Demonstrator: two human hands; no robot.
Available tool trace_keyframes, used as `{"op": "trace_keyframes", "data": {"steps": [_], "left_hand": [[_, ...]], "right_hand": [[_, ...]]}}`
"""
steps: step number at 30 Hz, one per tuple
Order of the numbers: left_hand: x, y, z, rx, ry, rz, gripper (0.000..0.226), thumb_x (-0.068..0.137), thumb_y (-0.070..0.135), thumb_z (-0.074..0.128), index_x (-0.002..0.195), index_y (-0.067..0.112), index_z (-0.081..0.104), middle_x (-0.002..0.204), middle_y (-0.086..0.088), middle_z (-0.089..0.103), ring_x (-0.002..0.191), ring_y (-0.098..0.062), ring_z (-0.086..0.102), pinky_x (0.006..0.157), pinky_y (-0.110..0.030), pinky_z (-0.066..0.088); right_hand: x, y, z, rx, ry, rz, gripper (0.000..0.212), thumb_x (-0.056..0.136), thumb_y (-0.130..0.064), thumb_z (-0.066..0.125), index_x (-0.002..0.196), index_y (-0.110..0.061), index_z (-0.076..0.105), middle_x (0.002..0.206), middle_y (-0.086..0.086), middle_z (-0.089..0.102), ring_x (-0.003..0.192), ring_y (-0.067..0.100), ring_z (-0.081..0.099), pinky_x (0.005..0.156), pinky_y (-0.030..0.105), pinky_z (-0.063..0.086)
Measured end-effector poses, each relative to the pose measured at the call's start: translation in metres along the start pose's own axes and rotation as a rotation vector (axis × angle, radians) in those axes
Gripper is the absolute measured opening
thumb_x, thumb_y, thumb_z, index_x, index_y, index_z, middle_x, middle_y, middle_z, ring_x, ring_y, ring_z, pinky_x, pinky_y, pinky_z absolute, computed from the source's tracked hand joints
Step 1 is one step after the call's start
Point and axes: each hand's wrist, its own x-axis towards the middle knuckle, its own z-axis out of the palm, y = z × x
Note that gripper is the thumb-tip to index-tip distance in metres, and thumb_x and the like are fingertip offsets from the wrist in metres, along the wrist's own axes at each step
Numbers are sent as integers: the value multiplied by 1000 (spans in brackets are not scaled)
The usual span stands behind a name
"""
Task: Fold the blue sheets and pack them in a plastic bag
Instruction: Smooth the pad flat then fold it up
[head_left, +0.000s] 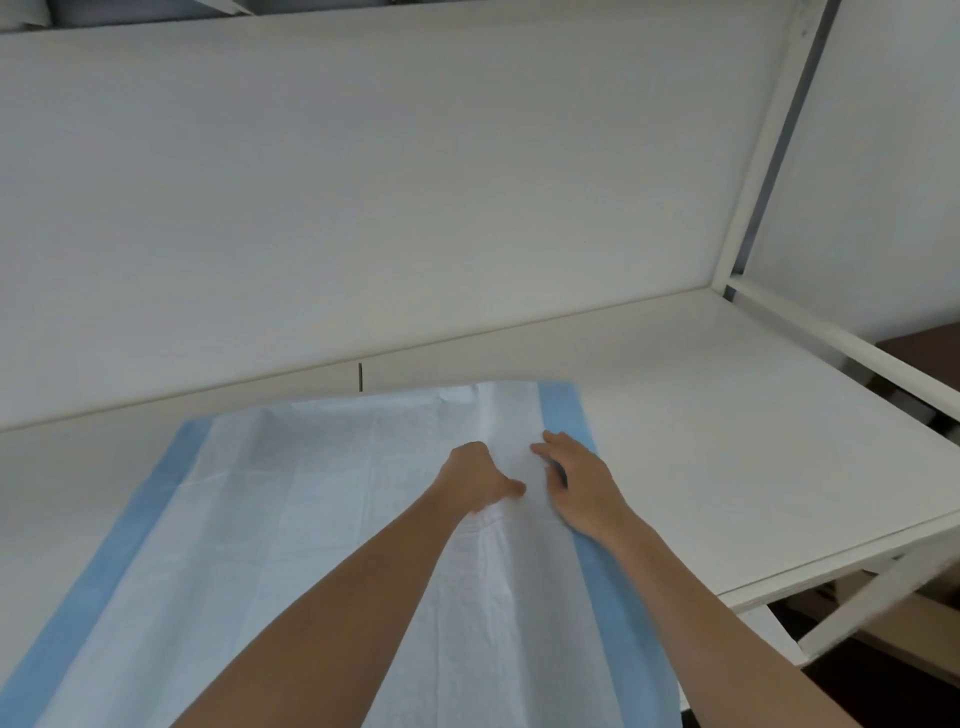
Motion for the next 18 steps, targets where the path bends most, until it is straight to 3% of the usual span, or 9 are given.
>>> {"op": "trace_keyframes", "data": {"steps": [6,14,18], "left_hand": [[0,6,1,11,37,-21,27,78,19,68,62,12,48,51,-1,52,42,-14,49,44,-19,40],[-5,9,-2,-85,59,-59,24,76,14,67,63,12,47,55,-1,52,42,-12,52,39,-17,39],[-7,10,-7,-123,64,-60,24,76,14,69,65,12,47,59,-2,53,46,-13,54,39,-17,41]], "right_hand": [[-3,3,7,-116,-5,-29,40,101,-16,36,139,-20,49,153,-3,34,145,13,22,119,33,16],[-1,-7,0,-35,-83,21,40,101,-15,37,140,-17,47,154,0,32,146,15,19,119,33,15],[-1,-14,-6,49,-91,51,41,101,-15,38,142,-14,44,155,0,30,145,15,21,116,26,16]]}}
